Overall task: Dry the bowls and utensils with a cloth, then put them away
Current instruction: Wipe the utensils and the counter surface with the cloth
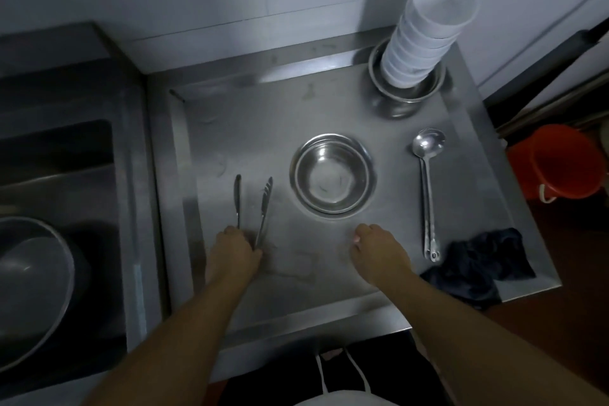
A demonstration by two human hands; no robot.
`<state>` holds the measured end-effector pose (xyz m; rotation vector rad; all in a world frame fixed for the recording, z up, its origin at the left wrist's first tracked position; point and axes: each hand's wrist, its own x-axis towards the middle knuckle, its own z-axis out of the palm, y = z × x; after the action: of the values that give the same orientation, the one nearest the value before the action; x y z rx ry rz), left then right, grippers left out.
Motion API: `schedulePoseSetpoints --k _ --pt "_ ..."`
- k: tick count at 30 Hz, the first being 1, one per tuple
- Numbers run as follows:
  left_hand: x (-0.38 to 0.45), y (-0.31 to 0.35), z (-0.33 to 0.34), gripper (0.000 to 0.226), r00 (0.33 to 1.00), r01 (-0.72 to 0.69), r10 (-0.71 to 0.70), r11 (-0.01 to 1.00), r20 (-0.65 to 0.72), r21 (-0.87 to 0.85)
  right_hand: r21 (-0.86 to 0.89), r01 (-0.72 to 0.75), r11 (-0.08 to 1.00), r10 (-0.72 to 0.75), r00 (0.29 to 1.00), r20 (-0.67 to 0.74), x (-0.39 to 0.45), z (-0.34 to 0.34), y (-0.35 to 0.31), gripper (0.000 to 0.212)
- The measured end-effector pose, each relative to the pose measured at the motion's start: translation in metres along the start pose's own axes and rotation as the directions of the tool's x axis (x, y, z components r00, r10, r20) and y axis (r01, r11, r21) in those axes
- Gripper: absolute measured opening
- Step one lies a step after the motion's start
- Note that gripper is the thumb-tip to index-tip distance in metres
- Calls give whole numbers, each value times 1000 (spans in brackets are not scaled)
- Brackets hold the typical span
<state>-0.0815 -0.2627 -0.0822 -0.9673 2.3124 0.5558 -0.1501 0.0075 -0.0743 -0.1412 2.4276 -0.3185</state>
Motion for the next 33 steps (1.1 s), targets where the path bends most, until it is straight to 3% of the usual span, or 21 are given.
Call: schedulePoseSetpoints --k 10,15,25,33 --pt "-62 172 59 46 967 -215 212 977 138 3 13 -71 997 72 992 -102 -3 -60 125 25" --pt "-77 235 90 47 959 -214 210 977 191 -3 51 -117 992 123 983 -136 -4 -82 179 19" --pt "-77 276 125 53 968 -202 185 976 171 84 123 -106 987 129 973 -194 -16 -89 239 10" --pt "-70 287 136 56 975 -197 187 977 117 81 -114 24 993 -45 982 -185 -24 -71 249 46"
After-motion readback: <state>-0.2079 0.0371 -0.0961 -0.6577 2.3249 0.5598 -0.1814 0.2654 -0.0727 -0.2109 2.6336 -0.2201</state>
